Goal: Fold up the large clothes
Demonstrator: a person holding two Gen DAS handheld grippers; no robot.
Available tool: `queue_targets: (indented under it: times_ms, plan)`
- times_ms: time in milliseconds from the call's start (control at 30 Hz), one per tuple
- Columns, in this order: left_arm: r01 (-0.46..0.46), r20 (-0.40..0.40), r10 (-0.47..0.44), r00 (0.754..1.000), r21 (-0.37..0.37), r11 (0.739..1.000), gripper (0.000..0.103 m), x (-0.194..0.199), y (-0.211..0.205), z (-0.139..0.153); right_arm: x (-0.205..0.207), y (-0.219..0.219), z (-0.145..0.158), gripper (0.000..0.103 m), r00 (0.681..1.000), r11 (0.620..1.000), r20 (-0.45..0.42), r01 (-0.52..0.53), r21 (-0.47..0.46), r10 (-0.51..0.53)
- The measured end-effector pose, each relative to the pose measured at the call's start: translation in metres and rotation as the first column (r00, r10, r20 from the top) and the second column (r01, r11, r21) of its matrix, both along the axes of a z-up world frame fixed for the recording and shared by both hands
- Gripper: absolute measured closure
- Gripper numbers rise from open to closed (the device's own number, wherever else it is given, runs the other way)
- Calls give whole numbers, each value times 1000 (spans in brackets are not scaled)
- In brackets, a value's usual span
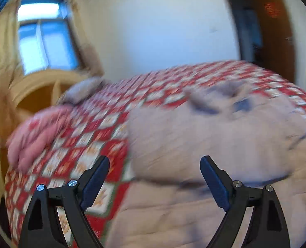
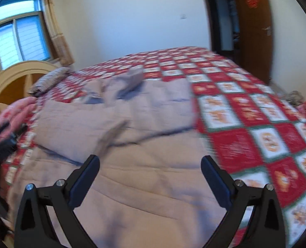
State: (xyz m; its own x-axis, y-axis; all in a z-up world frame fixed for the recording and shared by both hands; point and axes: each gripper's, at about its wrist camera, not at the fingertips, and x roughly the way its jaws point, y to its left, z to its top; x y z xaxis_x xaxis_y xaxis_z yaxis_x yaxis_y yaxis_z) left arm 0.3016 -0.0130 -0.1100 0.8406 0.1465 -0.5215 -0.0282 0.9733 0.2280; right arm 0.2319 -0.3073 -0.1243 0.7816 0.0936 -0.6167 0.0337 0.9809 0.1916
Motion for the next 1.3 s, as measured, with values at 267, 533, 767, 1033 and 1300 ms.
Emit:
queue_targets:
  times_ms: [267, 533, 767, 1033, 1300]
  plan:
    - [-196, -183, 177, 967, -91, 976, 13, 25, 76, -64, 79, 70, -45, 48, 969, 988, -207, -119, 102, 138]
    - [-194, -214, 165, 963, -121, 974, 13, 24, 90, -81, 52, 63, -41, 93, 974, 993, -196, -116, 7, 115]
    - [-121, -169, 95, 981, -152, 981, 13, 19, 76, -43, 44, 22, -41, 58, 979, 998, -201, -18, -53, 7]
    - [-96, -106, 72, 992, -243, 965, 13, 81, 45, 19, 42, 26, 9, 53, 998, 998, -24, 58, 9, -57]
    - [-262, -218, 230, 948, -134, 956, 13, 182, 28, -48, 114, 47, -32, 53, 988, 992, -146, 59, 108, -43]
